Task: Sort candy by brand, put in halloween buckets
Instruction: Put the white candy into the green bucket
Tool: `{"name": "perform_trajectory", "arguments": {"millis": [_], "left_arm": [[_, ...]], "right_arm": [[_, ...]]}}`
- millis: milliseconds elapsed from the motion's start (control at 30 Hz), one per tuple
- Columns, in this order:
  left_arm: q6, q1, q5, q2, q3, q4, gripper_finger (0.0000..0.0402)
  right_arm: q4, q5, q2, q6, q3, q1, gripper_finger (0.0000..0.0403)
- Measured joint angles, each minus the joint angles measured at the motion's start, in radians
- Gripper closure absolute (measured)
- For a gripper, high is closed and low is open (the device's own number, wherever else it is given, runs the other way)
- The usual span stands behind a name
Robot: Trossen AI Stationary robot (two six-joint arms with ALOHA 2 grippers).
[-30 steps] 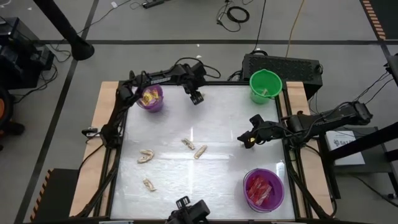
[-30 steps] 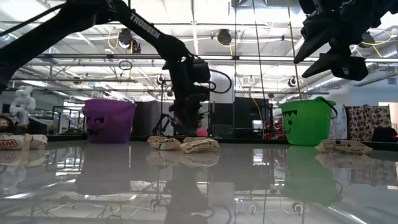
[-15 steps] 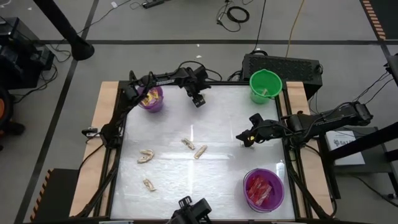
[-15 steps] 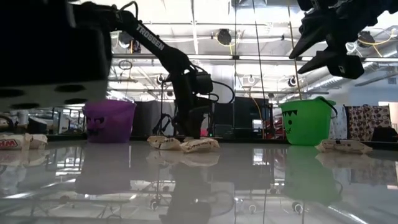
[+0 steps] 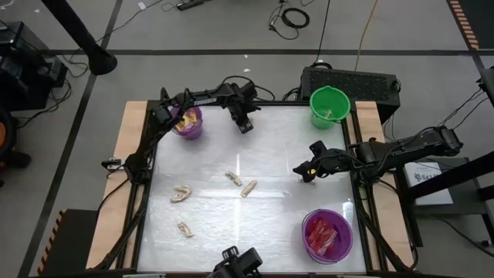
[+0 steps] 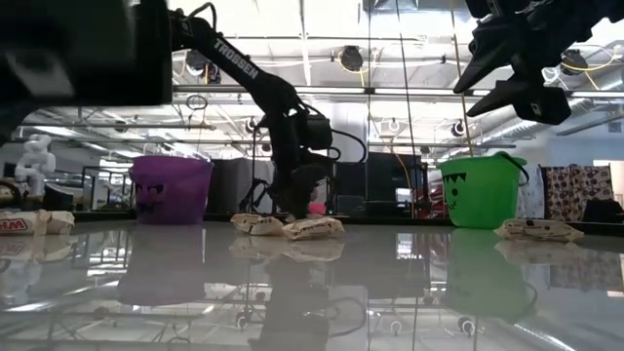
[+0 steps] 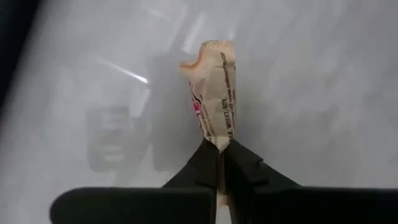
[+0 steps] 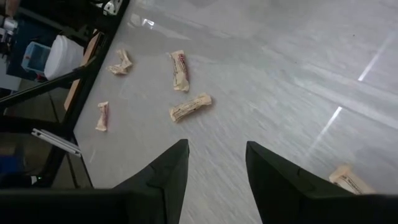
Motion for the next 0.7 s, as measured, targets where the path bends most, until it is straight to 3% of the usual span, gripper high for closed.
{"name": "perform_trajectory", "arguments": {"millis": [200, 400, 567, 700], "left_arm": [[0.001, -0.022, 0.052, -0.007, 0.070, -0.088, 0.0380], [0.004, -0.086, 0.083, -0.045, 0.128, -0.077, 0.0388], [-0.004, -0.152, 0.106, -0.047, 0.193, 0.042, 0.0388], [-0.004, -0.212, 0.105, -0.048, 0.201, 0.239, 0.0389]], "right_arm": [[-0.001, 0.000, 0.000, -0.014, 0.000, 0.000, 0.0250], [-0.003, 0.010, 0.000, -0.024, 0.000, 0.000, 0.0250], [-0.003, 0.010, 0.000, -0.026, 0.000, 0.000, 0.0250], [-0.009, 0.009, 0.000, -0.028, 0.000, 0.001, 0.0250]]}}
